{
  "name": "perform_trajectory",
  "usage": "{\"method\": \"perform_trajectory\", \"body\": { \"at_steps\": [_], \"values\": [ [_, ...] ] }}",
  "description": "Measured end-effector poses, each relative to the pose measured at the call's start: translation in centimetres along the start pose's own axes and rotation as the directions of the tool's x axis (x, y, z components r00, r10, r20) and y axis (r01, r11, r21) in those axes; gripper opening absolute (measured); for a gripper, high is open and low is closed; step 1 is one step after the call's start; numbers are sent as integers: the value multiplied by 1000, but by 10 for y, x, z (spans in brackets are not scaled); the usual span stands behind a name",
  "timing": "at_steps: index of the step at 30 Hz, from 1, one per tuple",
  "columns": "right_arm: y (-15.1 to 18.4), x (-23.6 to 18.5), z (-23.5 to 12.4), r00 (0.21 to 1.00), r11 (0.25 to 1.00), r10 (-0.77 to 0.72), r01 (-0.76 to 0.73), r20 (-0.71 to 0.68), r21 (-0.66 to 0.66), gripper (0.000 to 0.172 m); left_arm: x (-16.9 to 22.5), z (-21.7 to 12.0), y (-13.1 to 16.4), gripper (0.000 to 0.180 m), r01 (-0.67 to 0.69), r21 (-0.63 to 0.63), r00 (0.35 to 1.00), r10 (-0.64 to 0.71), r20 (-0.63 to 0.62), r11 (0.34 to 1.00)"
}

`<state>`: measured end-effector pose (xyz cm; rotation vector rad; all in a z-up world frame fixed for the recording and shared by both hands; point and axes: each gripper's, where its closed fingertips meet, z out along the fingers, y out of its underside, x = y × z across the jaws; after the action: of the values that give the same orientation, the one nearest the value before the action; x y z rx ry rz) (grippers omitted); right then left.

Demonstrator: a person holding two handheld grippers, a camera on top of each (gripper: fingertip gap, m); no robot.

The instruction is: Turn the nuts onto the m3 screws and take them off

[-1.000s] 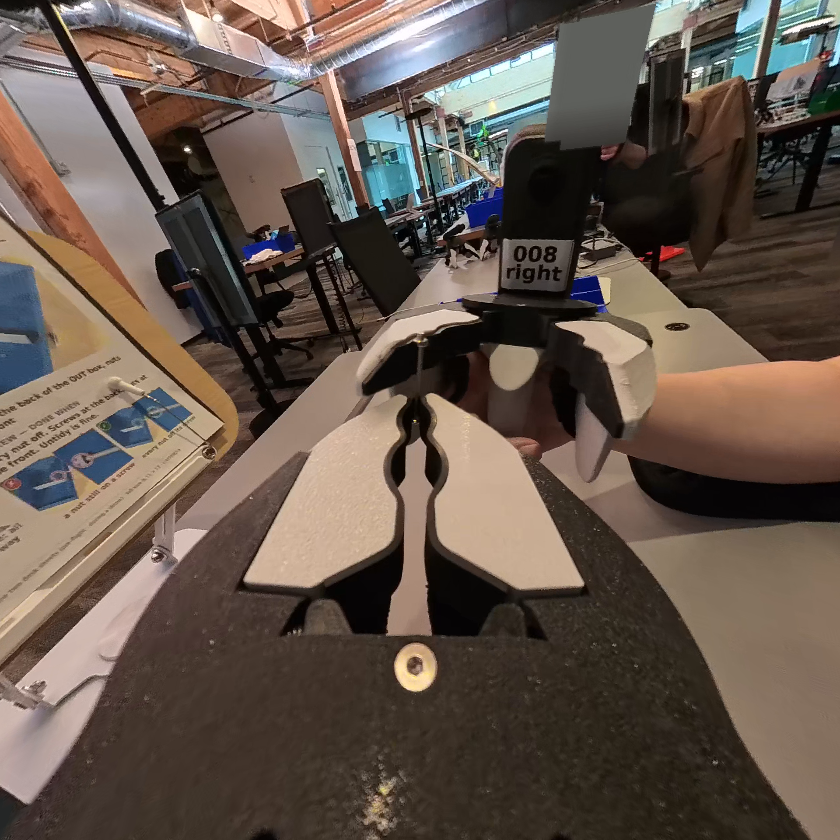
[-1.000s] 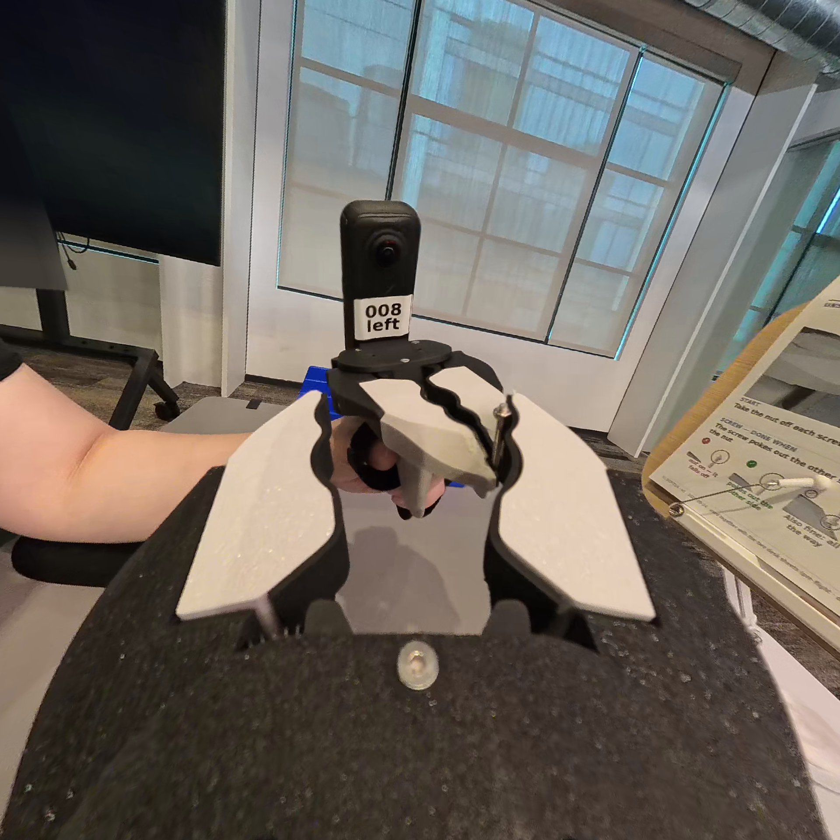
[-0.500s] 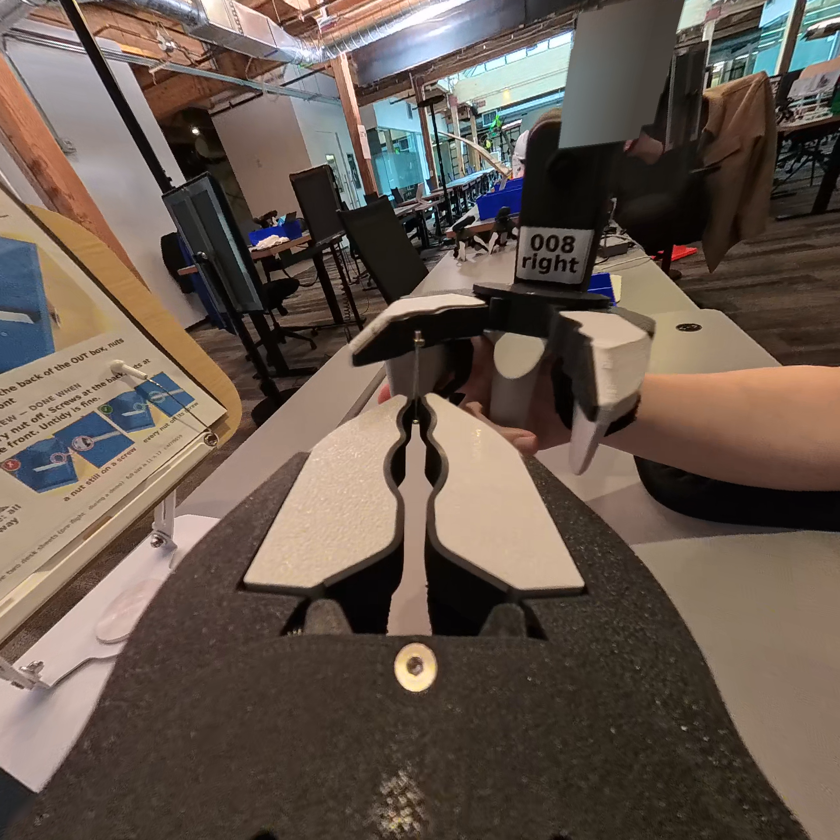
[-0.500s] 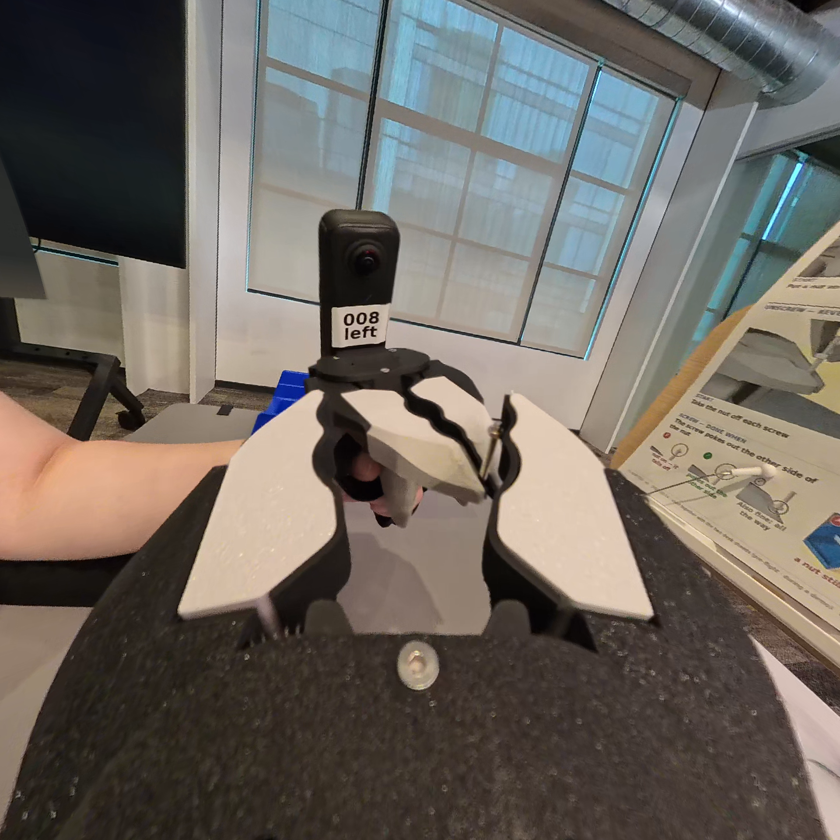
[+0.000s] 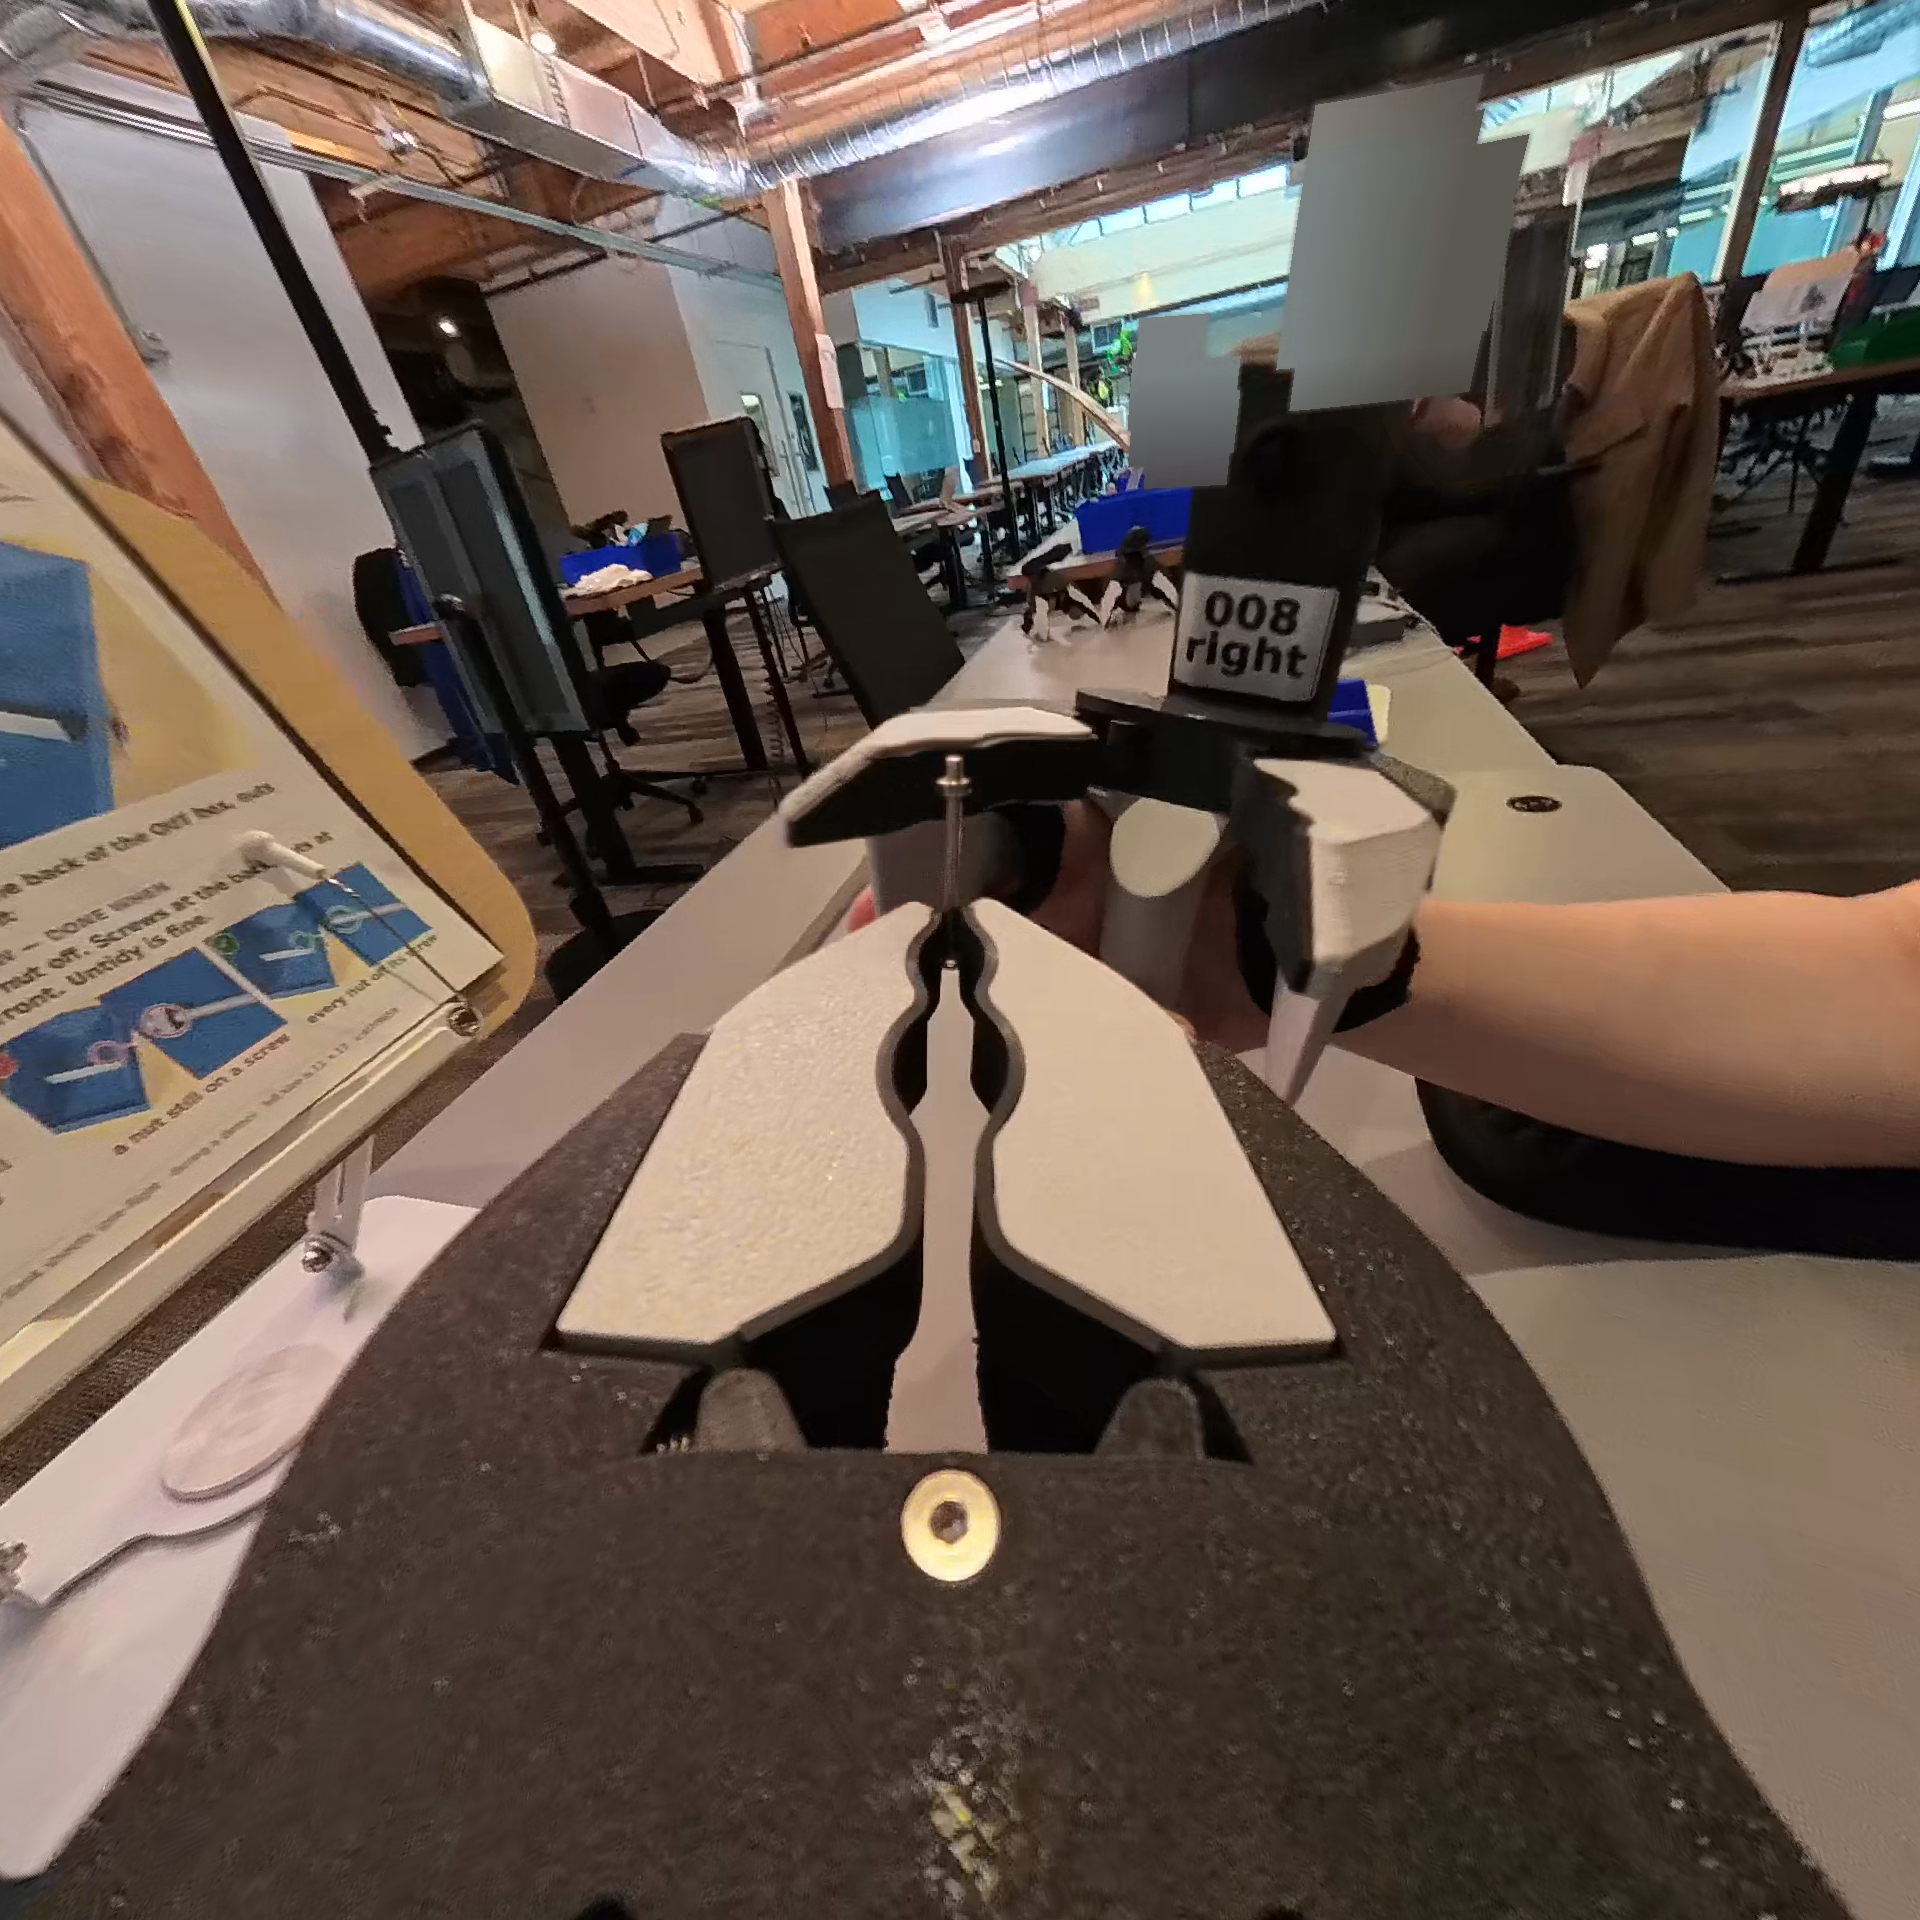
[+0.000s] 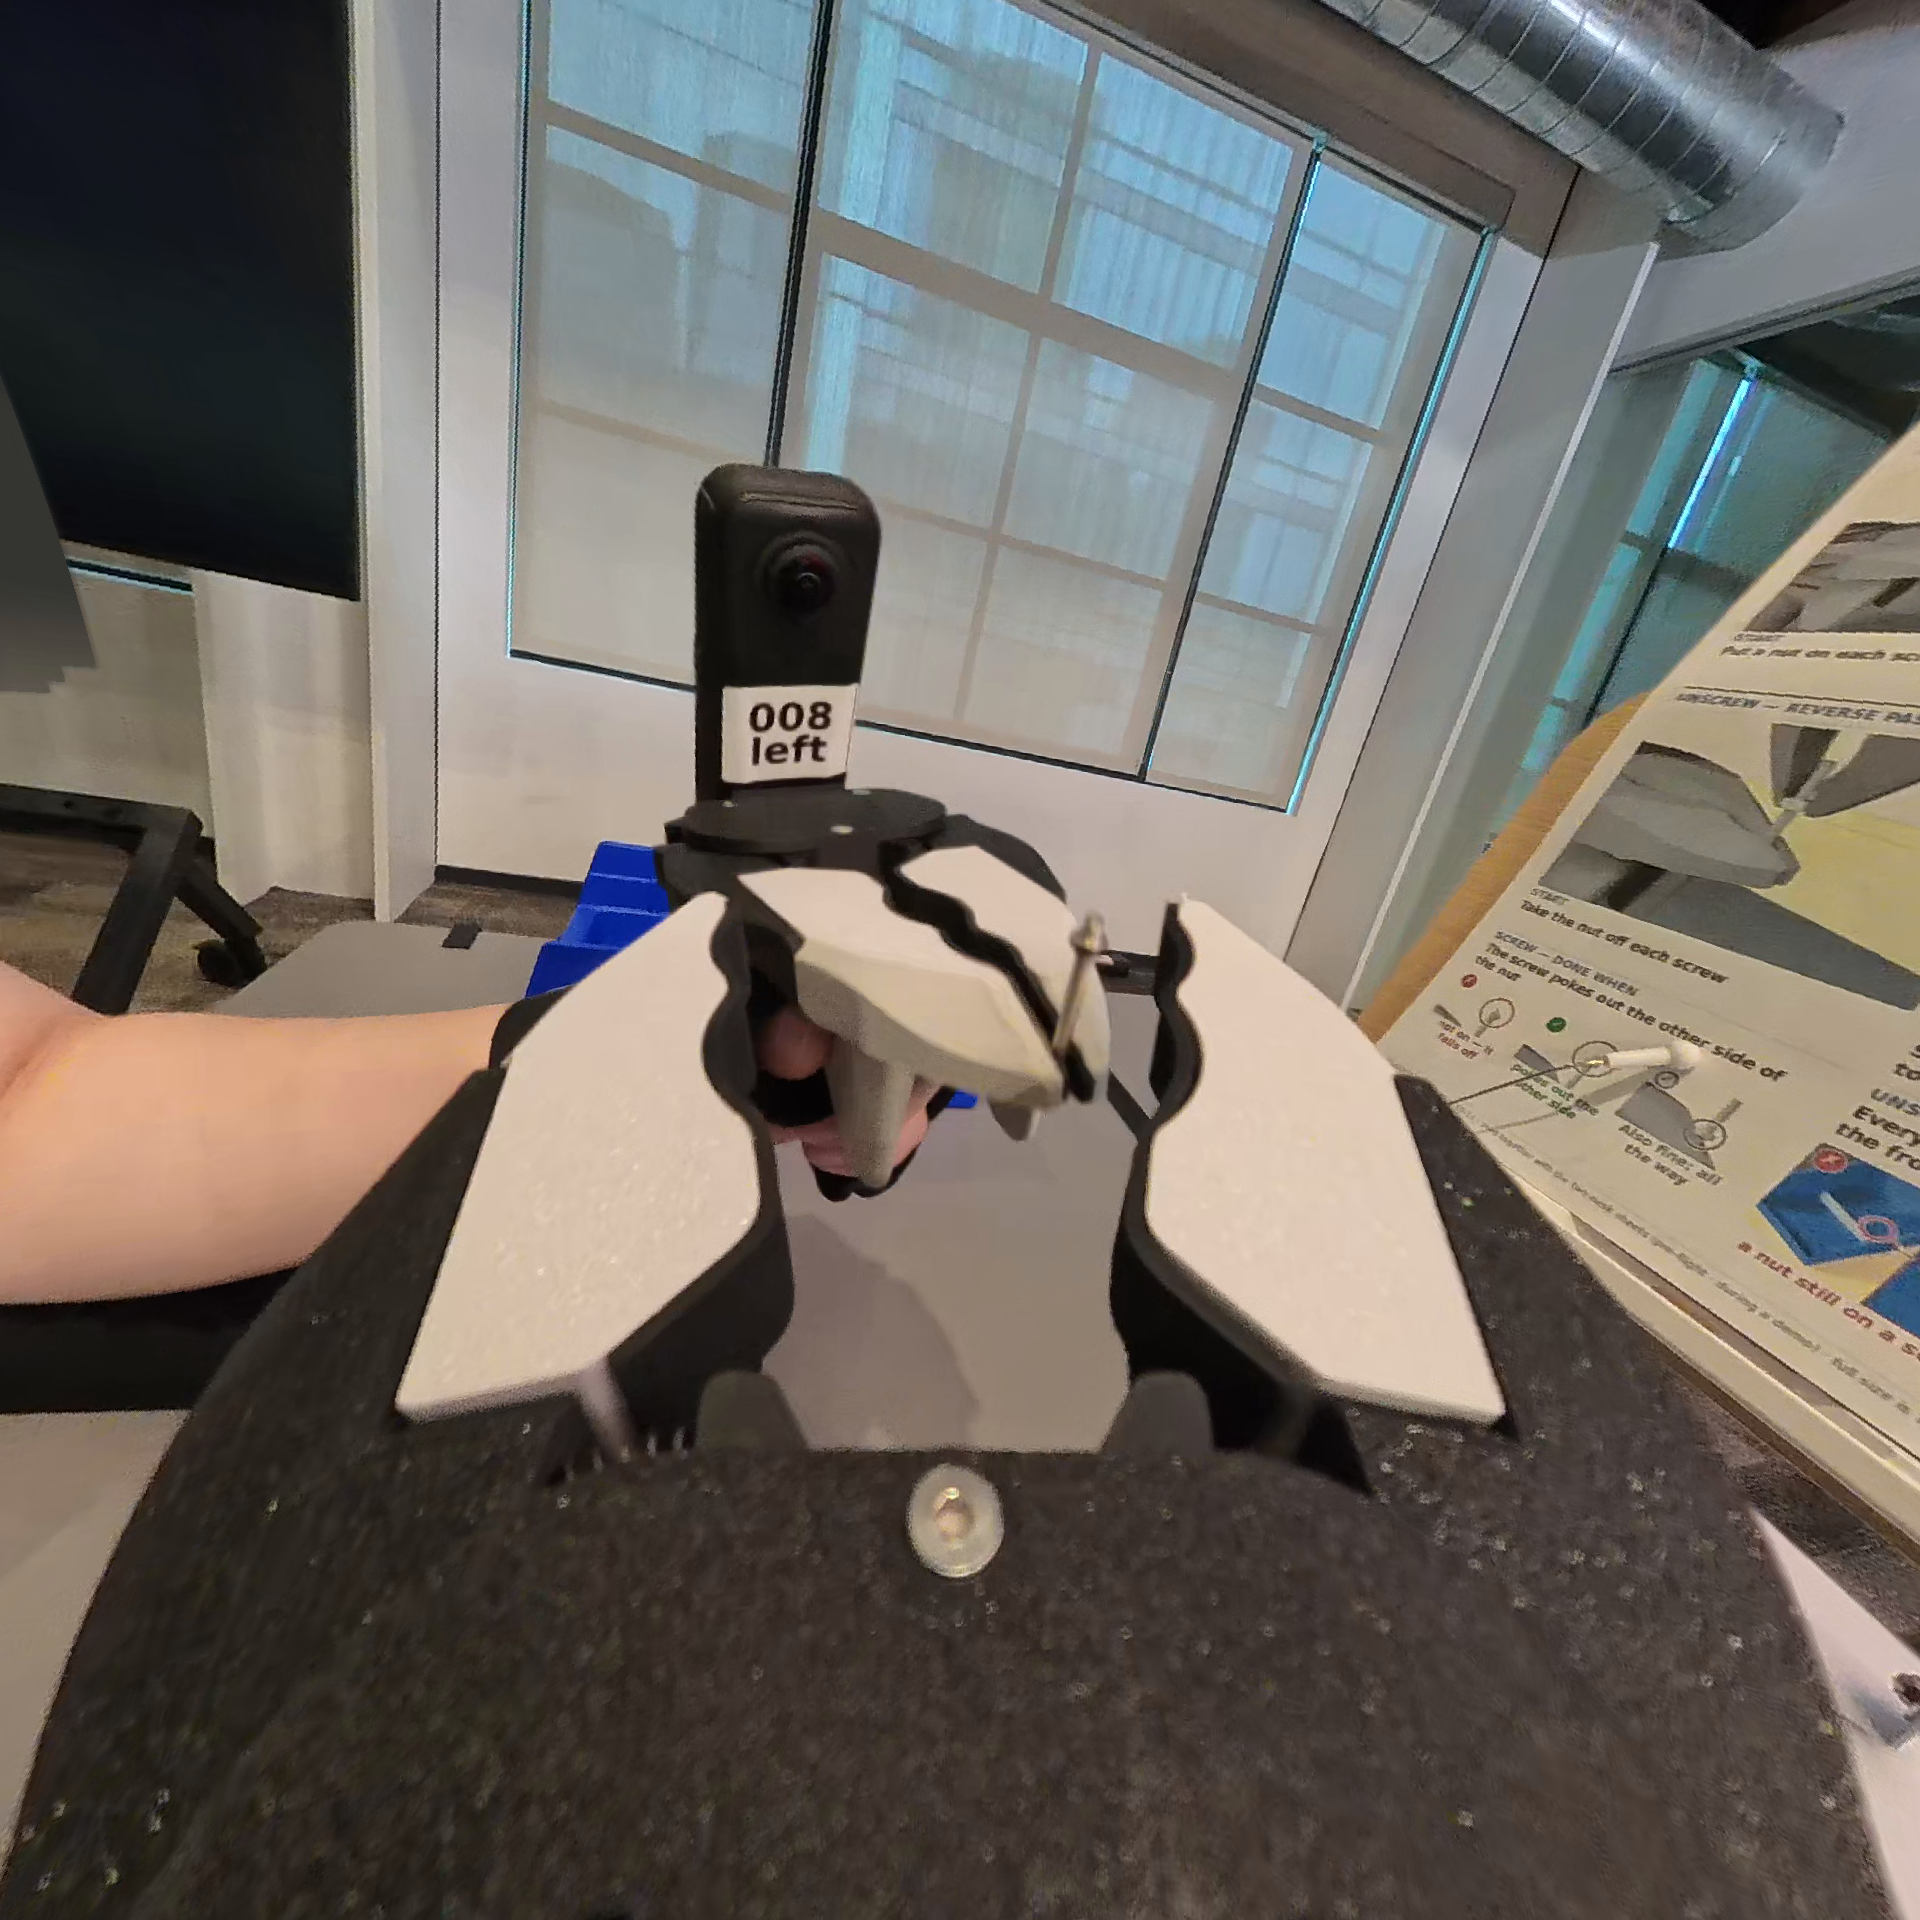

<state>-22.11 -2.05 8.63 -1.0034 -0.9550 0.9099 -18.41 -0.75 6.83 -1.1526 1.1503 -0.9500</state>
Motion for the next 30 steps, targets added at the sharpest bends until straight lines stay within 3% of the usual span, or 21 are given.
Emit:
{"method": "perform_trajectory", "body": {
  "at_steps": [8,17,24,30],
  "values": [
    [0,-5,2,999,998,-54,54,-1,-12,73,-7,-4,-3,2,16,20,999,-16,29,1000],
    [-2,4,3,952,962,-273,267,-137,-67,75,-4,-9,-7,2,-7,41,1000,6,10,999],
    [-3,-6,5,948,953,-301,298,-103,-49,74,1,-2,-3,2,-23,15,1000,23,7,1000],
    [-3,-9,1,889,894,-446,439,-104,-86,75,1,-4,-5,2,-48,16,999,48,11,999]
  ]
}}
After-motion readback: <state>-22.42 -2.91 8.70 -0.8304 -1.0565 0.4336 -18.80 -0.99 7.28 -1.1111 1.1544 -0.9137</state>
